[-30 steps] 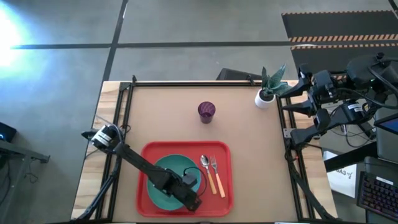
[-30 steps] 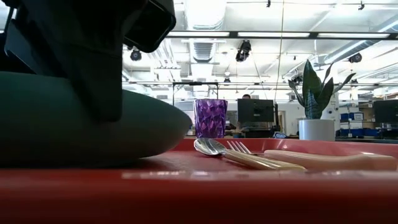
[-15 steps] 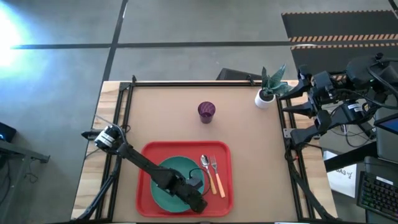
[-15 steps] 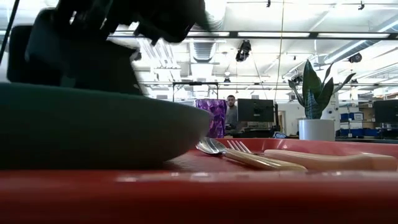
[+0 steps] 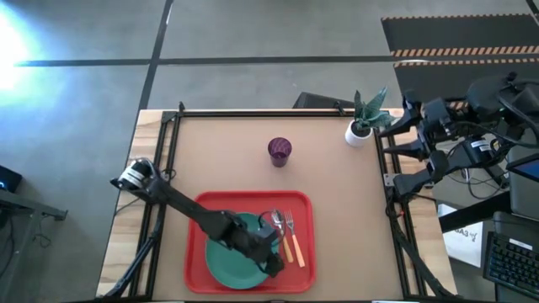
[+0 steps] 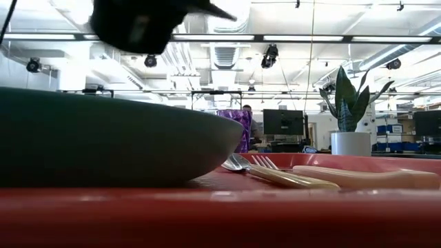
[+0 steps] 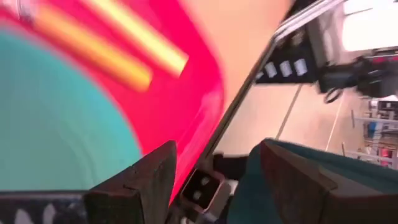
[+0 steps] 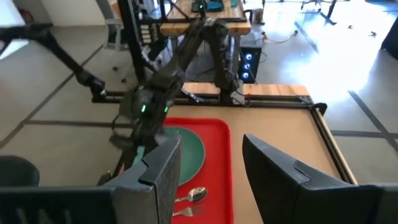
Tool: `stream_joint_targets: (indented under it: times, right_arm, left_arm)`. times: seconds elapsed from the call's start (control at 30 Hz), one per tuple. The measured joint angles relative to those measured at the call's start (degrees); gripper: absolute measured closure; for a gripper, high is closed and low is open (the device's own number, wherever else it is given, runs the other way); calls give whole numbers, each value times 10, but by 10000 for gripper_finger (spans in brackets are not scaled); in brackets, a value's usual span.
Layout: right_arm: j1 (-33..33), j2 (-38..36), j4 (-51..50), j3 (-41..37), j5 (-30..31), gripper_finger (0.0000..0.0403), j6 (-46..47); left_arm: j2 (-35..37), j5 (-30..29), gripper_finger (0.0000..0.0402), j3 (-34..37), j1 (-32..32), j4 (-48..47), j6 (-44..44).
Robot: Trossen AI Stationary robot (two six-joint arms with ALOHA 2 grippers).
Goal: Pick and place plate/cup/fork/spoon on tray
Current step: Put the violet cup on the red serving tray to the top left of the green plate
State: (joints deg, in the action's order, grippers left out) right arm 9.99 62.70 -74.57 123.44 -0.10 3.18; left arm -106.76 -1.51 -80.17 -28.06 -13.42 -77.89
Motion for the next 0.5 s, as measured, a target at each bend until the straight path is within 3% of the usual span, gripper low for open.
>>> stream_joint_targets:
  times: [0.27, 0.5]
  right_arm:
    - [0, 30, -46, 0, 16, 243, -7]
    - [0, 93, -61, -1, 17, 243, 32]
  left_arm:
    - [91, -121, 189, 0, 48, -11, 174]
    - [180, -289, 189, 6, 81, -46, 369]
